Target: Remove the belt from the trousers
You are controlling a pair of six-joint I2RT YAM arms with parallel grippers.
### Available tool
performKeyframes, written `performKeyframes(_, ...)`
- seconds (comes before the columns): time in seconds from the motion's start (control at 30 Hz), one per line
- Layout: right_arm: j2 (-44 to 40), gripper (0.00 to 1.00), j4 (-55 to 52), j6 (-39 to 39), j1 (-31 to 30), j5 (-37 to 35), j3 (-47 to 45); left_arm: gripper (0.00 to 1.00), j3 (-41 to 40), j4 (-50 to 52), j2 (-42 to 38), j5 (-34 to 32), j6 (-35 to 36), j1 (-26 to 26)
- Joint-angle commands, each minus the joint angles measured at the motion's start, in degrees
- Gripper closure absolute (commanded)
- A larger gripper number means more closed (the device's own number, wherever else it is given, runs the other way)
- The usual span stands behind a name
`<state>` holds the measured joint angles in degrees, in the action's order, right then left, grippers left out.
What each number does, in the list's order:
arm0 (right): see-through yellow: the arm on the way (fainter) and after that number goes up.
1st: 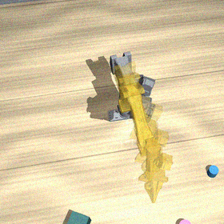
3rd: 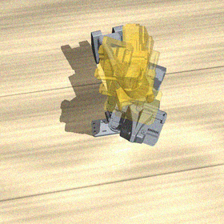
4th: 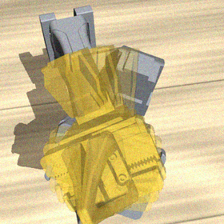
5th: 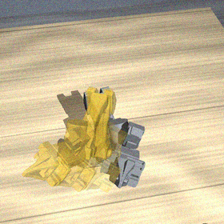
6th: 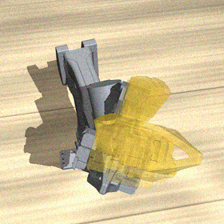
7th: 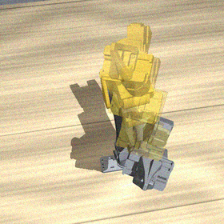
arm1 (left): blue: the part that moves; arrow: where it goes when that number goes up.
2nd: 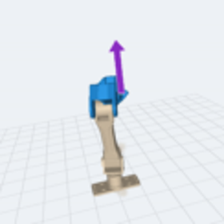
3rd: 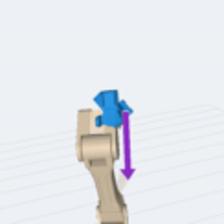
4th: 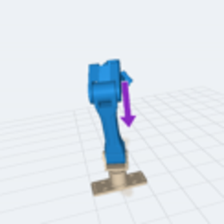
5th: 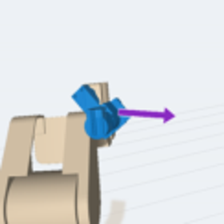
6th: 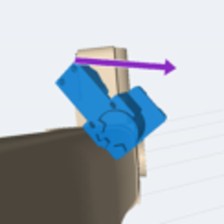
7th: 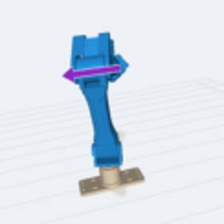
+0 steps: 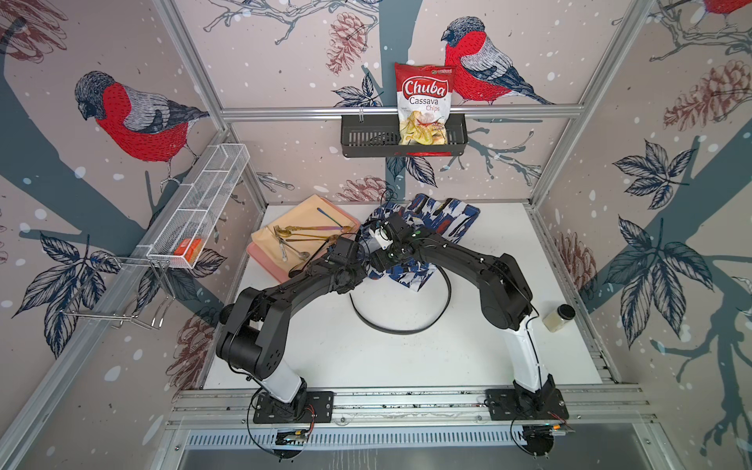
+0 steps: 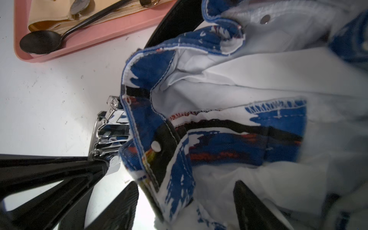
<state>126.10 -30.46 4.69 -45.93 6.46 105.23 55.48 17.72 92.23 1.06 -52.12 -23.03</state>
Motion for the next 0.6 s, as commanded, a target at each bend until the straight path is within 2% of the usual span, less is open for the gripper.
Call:
performKeyframes(0.0, 1.2, 0.24, -0.4, -0.8, -0.4, 1.8, 1.2, 1.00, 0.0, 2.3, -0.6, -1.1, 0.9, 0.2)
performKeyframes(0.07, 1.8, 0.28, -1.2, -1.0, -0.5, 0.9, 1.8, 1.00, 0.0, 2.3, -0.8, -1.1, 1.0, 0.2)
performKeyframes(0.1, 2.3, 0.35, -1.5, -1.1, -0.7, 0.2, 2.2, 1.00, -0.1, 2.3, -1.0, -1.0, 0.9, 0.3)
performKeyframes(0.13, 3.0, 0.50, -1.9, -1.2, -0.7, -0.4, 2.6, 1.00, -0.1, 2.1, -1.1, -0.9, 0.8, 0.4)
performKeyframes(0.17, 3.9, 0.77, -2.4, -1.1, -0.8, -0.9, 3.4, 1.00, -0.2, 1.9, -1.5, -0.6, 0.9, 0.3)
performKeyframes(0.2, 4.8, 0.98, -2.9, -1.0, -0.8, -1.2, 4.0, 1.00, -0.3, 1.8, -1.9, -0.3, 1.0, 0.3)
performKeyframes(0.23, 5.5, 1.00, -3.2, -0.8, -0.7, -1.6, 4.7, 1.00, -0.4, 1.7, -2.2, -0.2, 1.2, 0.3)
performKeyframes(0.37, 5.6, 1.00, -2.5, 1.3, 0.3, -0.7, 4.9, 0.73, 0.1, 1.7, -4.3, 1.9, 7.5, 0.4)
performKeyframes(0.47, 4.0, 1.00, -0.5, 5.6, 2.5, 3.4, 3.5, 0.52, 0.1, 2.6, -8.2, -0.4, 12.8, 0.0)
performKeyframes(0.57, 2.3, 1.00, 2.2, 10.1, 5.4, 9.8, 1.0, 0.38, 0.0, 2.1, -11.2, -3.3, 18.0, 0.1)
